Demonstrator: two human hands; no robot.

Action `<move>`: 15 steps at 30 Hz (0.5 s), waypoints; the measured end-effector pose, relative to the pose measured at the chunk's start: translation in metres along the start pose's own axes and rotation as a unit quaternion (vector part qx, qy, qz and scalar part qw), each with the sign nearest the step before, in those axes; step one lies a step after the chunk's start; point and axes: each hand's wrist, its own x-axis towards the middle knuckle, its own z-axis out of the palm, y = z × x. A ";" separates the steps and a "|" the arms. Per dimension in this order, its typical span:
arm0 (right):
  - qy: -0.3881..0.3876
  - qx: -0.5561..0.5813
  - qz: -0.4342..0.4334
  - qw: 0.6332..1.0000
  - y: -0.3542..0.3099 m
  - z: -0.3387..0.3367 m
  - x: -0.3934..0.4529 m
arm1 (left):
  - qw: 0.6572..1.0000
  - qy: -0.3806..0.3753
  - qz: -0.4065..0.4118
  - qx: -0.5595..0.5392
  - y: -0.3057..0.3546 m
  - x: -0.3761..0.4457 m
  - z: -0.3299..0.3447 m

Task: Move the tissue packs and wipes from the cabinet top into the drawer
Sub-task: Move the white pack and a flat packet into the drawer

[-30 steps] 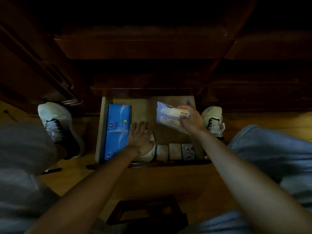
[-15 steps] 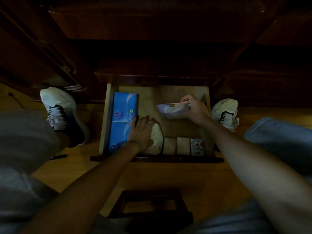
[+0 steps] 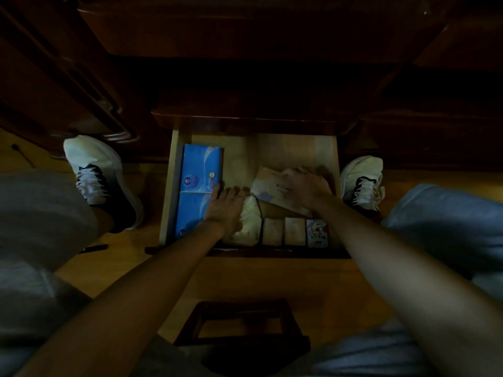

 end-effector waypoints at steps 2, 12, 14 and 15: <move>-0.033 -0.003 -0.018 0.999 -0.007 0.006 0.004 | 1.000 -0.012 0.004 0.000 0.000 -0.001 0.001; -0.052 -0.078 -0.054 0.994 0.006 0.017 0.008 | 0.994 0.078 0.009 -0.076 0.023 0.021 -0.002; -0.066 -0.115 -0.053 0.990 0.007 0.020 0.007 | 0.996 0.059 0.012 -0.066 0.017 0.019 0.004; -0.073 -0.132 -0.055 0.987 0.006 0.021 0.005 | 0.997 0.051 0.012 -0.059 0.013 0.017 0.007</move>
